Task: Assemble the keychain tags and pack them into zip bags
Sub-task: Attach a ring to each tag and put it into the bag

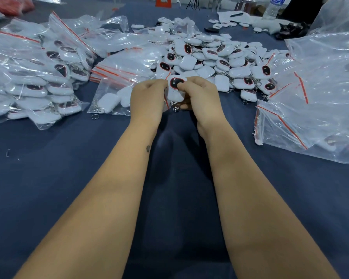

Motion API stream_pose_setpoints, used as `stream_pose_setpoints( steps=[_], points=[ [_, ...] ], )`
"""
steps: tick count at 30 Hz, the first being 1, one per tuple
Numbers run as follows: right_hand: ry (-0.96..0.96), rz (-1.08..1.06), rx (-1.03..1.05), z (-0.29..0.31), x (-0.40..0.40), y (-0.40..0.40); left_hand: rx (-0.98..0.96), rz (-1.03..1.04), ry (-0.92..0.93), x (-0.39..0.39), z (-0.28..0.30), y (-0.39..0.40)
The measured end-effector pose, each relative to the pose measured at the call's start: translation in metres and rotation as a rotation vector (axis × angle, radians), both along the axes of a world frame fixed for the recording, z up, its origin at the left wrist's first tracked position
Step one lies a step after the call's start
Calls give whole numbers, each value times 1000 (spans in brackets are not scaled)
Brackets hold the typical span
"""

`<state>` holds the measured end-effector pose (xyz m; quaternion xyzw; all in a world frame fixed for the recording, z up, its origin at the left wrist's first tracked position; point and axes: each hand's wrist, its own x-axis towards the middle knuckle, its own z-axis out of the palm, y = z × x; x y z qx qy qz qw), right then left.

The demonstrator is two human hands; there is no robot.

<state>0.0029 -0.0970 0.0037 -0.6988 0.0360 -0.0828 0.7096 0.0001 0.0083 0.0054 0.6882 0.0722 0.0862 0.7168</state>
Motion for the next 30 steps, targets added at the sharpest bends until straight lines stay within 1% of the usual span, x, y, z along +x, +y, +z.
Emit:
stream_pose_setpoints(
  steps=[5,11,22,30],
  points=[
    [0,2,-35,1,-2,0,94,-51,-39,-1,-3,1],
    [-8,20,-42,2,-3,1,145,-55,-51,0,-6,1],
    [-46,26,-41,3,-6,1,175,-77,-72,2,-8,0],
    [-17,6,-63,2,-5,2,237,-84,-90,1,-9,0]
  ],
)
